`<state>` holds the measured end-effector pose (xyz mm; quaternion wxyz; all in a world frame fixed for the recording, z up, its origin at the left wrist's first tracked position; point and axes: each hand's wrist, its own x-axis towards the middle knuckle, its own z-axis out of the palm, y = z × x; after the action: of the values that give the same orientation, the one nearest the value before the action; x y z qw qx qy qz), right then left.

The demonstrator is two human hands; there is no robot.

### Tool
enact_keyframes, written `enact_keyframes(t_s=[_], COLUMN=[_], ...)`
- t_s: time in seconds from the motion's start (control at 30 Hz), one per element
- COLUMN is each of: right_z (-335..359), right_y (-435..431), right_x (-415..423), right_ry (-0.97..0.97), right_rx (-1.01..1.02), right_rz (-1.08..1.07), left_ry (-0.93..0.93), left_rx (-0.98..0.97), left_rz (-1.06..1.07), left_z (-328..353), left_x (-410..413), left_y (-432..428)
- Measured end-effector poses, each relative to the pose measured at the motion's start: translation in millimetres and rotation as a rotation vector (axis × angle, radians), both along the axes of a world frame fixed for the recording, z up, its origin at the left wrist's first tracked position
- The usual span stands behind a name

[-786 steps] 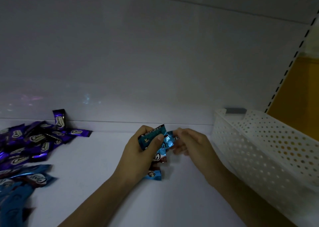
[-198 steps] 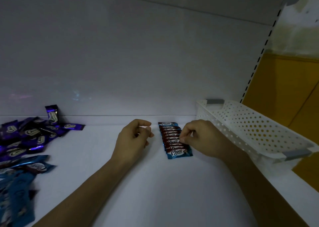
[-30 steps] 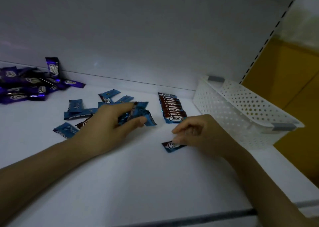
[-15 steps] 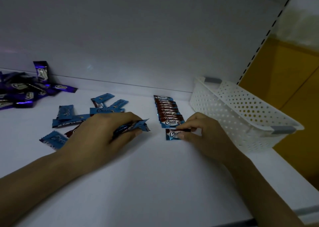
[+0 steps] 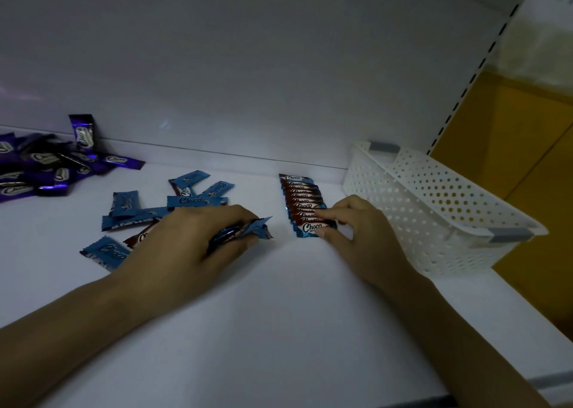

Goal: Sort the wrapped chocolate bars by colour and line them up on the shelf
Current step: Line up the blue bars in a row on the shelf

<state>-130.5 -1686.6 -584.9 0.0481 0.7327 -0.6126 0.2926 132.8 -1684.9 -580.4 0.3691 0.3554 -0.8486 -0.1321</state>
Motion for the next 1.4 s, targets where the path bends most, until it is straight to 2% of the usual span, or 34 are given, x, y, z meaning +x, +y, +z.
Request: enact_keyframes(t_s=[0.27, 0.33, 0.4, 0.47, 0.53, 0.67, 0.77, 0.9, 1.0, 1.1, 1.2, 1.4], right_z=[-1, 0, 3, 6, 7, 9, 8, 4, 5, 9, 13, 6], right_y=[2, 2, 6, 14, 20, 22, 20, 16, 13, 15, 23, 33], right_x=[-1, 0, 7, 22, 35, 37, 36, 29, 22, 19, 22, 27], right_ry=[-0.005, -0.002, -0.114, -0.327, -0.417, -0.363, -0.500, -0.673, -0.689, -0.750, -0.670, -0.294], right_rx=[0.027, 0.038, 0.002, 0.013, 0.088, 0.104, 0.133, 0.106, 0.033, 0.062, 0.056, 0.103], right_rz=[0.006, -0.006, 0.028, 0.168, 0.328, 0.399, 0.407, 0.343, 0.337, 0.333, 0.335, 0.380], left_ry=[-0.011, 0.117, 0.333, 0.514, 0.564, 0.465, 0.399, 0.431, 0.445, 0.453, 0.441, 0.402], left_rx=[0.010, 0.146, 0.391, 0.592, 0.682, 0.676, 0.645, 0.588, 0.566, 0.567, 0.553, 0.503], left_rz=[0.013, 0.009, -0.019, -0.041, -0.073, -0.097, -0.063, -0.026, 0.002, 0.004, 0.013, 0.011], left_z=[1, 2, 6, 11, 16, 19, 15, 14, 12, 11, 11, 9], left_x=[-2, -5, -9, -13, -16, -18, -15, -15, -14, -15, -14, -9], left_y=[0, 1, 3, 4, 6, 9, 4, 1, 0, -1, -1, -2])
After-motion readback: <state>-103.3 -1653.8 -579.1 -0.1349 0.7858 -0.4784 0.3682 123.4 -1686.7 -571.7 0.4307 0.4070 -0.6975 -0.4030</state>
